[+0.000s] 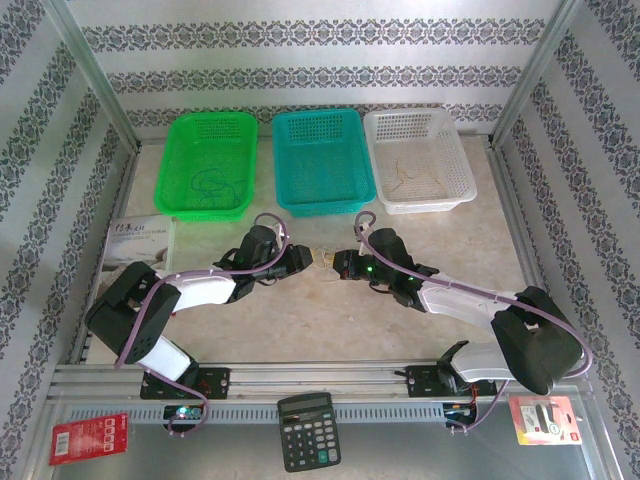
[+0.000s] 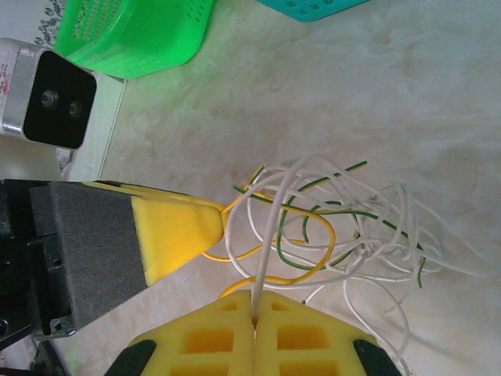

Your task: Untangle the cables

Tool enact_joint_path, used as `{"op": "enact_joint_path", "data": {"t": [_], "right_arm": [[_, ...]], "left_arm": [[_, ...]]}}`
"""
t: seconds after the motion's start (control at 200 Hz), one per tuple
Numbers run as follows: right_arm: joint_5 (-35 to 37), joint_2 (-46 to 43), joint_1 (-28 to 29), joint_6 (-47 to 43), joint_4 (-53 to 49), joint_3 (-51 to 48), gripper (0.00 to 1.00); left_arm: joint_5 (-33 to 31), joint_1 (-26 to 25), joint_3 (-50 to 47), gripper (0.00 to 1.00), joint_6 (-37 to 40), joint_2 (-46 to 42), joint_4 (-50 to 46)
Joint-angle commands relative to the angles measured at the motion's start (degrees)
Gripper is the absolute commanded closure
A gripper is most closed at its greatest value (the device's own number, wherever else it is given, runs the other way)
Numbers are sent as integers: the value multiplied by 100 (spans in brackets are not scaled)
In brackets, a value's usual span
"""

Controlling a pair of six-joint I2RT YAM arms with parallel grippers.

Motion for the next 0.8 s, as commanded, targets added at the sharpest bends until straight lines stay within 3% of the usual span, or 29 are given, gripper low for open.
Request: {"op": "enact_joint_path", "data": {"t": [0.0, 0.245, 0.55, 0.654, 0.794], "right_arm": [[-51, 8, 60, 20, 193, 15, 100], [200, 174, 30, -35, 199, 7, 100], [604, 965, -257, -99, 575, 24, 100], [633, 1173, -346, -95, 686, 16, 100], [645, 1311, -396, -69, 773, -7, 100]], "left_arm": [[53, 60, 119, 76, 54, 87, 378], [248, 64, 168, 100, 79, 73, 379], [1230, 105, 361, 100, 198, -460, -57], [1676, 234, 187, 100, -289, -413, 692], [2070, 450, -138, 100, -1606, 98, 2787]]}}
